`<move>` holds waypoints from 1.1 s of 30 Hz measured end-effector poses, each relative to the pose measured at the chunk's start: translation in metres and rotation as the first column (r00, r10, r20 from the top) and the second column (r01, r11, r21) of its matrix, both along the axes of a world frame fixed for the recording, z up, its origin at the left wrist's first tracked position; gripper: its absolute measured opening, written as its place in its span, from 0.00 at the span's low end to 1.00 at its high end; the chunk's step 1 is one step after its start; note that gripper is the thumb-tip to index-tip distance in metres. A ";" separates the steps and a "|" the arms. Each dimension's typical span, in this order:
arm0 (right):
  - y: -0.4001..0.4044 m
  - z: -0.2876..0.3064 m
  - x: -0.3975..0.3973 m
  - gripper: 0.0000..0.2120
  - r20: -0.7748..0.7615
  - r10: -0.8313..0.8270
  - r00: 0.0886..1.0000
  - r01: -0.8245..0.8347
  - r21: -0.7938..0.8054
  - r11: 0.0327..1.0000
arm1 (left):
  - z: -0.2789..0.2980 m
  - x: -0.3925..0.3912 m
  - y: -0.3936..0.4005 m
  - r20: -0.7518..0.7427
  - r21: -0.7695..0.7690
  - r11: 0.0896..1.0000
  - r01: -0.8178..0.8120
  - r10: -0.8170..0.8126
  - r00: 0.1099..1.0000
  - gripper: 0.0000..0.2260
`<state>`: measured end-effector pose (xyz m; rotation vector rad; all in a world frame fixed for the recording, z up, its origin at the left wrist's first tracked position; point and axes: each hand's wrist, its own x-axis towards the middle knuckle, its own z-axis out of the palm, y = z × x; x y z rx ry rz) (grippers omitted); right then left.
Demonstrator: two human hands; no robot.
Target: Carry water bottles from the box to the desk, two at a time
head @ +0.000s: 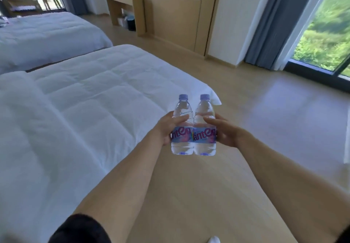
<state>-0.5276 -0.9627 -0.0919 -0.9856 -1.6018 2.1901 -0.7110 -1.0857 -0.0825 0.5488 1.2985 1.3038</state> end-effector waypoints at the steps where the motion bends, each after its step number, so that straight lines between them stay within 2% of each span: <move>1: 0.008 0.000 0.011 0.27 -0.015 -0.019 1.000 0.018 -0.015 1.000 | -0.001 0.009 0.012 -0.006 0.011 1.000 0.020 -0.020 1.000 0.14; 5: 0.048 0.002 0.069 0.23 -0.096 -0.085 0.992 0.080 -0.054 0.995 | 0.003 0.062 0.070 -0.073 0.017 0.992 0.122 -0.121 0.990 0.14; 10: 0.097 0.009 0.132 0.18 -0.094 -0.151 0.984 0.147 -0.050 0.988 | 0.011 0.123 0.134 -0.118 -0.017 0.985 0.174 -0.175 0.978 0.16; 18: 0.162 0.011 0.201 0.20 -0.092 -0.199 0.976 0.194 -0.064 0.979 | 0.020 0.190 0.210 -0.085 0.009 0.967 0.253 -0.252 0.964 0.20; 25: 0.234 -0.005 0.219 0.21 -0.096 -0.258 0.961 0.249 -0.093 0.964 | 0.014 0.200 0.291 0.053 -0.093 0.940 0.328 -0.325 0.944 0.22; 28: 0.278 -0.014 0.215 0.20 -0.076 -0.266 0.961 0.259 -0.097 0.961 | 0.004 0.191 0.340 0.035 -0.120 0.926 0.357 -0.355 0.934 0.21; 31: 0.331 -0.022 0.203 0.22 -0.059 -0.276 0.959 0.271 -0.084 0.959 | -0.006 0.177 0.397 -0.006 -0.068 0.914 0.399 -0.401 0.916 0.18; 33: 0.369 -0.025 0.192 0.22 -0.067 -0.285 0.956 0.279 -0.081 0.957 | -0.010 0.165 0.437 0.013 -0.025 0.921 0.388 -0.388 0.922 0.19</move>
